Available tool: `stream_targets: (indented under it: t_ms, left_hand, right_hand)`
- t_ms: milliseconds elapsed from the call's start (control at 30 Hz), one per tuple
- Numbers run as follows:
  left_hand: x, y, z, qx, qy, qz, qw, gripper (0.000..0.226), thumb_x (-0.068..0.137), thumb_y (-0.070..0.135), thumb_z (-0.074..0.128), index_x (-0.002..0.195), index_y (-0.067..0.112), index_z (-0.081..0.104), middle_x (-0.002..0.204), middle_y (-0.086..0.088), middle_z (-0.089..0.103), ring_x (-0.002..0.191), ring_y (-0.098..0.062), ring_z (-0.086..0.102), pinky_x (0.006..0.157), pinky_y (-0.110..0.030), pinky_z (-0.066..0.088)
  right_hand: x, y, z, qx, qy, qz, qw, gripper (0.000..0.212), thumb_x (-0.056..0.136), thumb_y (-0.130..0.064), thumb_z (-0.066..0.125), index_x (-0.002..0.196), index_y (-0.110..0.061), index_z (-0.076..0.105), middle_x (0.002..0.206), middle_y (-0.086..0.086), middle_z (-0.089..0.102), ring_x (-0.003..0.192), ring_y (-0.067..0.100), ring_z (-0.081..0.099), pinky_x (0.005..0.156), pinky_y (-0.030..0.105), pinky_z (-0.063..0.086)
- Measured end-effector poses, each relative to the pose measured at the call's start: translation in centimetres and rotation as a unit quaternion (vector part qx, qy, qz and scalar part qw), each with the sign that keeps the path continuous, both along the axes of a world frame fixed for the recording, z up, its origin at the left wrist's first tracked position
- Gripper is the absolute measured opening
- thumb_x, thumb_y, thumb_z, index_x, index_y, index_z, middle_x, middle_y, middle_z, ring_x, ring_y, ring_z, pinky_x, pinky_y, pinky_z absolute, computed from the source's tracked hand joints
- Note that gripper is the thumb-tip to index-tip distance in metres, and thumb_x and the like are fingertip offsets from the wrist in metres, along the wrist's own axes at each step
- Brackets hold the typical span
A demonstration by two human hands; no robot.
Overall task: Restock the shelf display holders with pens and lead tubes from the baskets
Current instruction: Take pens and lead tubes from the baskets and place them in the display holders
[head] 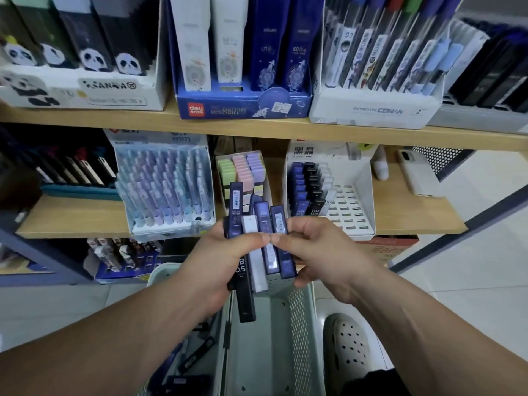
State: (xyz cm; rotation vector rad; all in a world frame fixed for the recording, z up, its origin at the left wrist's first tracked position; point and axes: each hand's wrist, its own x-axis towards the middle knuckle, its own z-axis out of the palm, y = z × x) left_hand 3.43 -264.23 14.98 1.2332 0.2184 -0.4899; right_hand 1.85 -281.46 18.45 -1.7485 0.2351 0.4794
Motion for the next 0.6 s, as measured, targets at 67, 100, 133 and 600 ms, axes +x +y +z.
stream_targets:
  t_ms: [67,100,133,600]
  left_hand:
    - [0.3,-0.1,-0.1,0.006,-0.009,-0.004,1.0,0.038,0.082,0.001,0.074,0.117,0.015,0.069,0.109,-0.012,0.076,0.101,-0.033,0.073,0.094,-0.056,0.055]
    - [0.4,-0.1,-0.2,0.009,-0.014,-0.005,1.0,0.038,0.082,0.001,0.073,0.117,0.016,0.069,0.109,-0.011,0.076,0.101,-0.032,0.073,0.093,-0.055,0.055]
    - [0.6,0.0,-0.2,0.011,-0.018,-0.007,1.0,0.037,0.083,0.001,0.073,0.116,0.016,0.069,0.109,-0.011,0.076,0.101,-0.032,0.073,0.092,-0.055,0.056]
    - [0.6,0.9,-0.3,0.022,-0.006,0.007,1.0,0.023,0.081,0.009,0.078,0.098,0.024,0.073,0.102,-0.007,0.078,0.095,-0.027,0.075,0.076,-0.039,0.057]
  right_hand:
    - [0.2,-0.2,-0.1,0.004,0.002,0.006,1.0,0.043,0.096,-0.027,0.068,0.12,0.007,0.057,0.12,0.043,0.049,0.086,0.033,0.054,0.047,0.026,0.052]
    - [0.2,-0.4,-0.2,0.004,0.006,0.01,1.0,0.042,0.097,-0.027,0.067,0.12,0.006,0.057,0.125,0.042,0.048,0.087,0.038,0.057,0.049,0.027,0.053]
    - [0.3,-0.5,-0.2,0.005,0.01,0.013,1.0,0.039,0.098,-0.027,0.066,0.119,0.004,0.059,0.127,0.04,0.048,0.09,0.041,0.059,0.052,0.028,0.055]
    - [1.1,-5.3,0.7,-0.054,-0.013,-0.088,0.995,0.019,0.086,-0.005,0.077,0.097,-0.015,0.065,0.084,0.013,0.077,0.066,0.017,0.069,0.056,0.028,0.054]
